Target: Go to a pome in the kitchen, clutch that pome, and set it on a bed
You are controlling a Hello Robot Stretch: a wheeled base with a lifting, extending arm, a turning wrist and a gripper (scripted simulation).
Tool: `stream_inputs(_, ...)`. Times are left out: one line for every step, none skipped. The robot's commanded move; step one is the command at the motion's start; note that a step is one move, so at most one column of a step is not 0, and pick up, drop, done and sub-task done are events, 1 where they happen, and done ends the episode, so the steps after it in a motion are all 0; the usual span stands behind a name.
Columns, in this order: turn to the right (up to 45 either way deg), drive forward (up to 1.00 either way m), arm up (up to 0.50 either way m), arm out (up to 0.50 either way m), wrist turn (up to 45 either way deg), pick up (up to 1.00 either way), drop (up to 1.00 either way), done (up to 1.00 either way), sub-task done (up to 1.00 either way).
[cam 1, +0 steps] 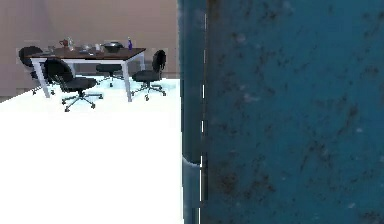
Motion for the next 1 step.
stream_inputs(42.0, 0.0, 0.0, 0.0, 0.0, 0.0, 0.0, 0.0, 0.0)
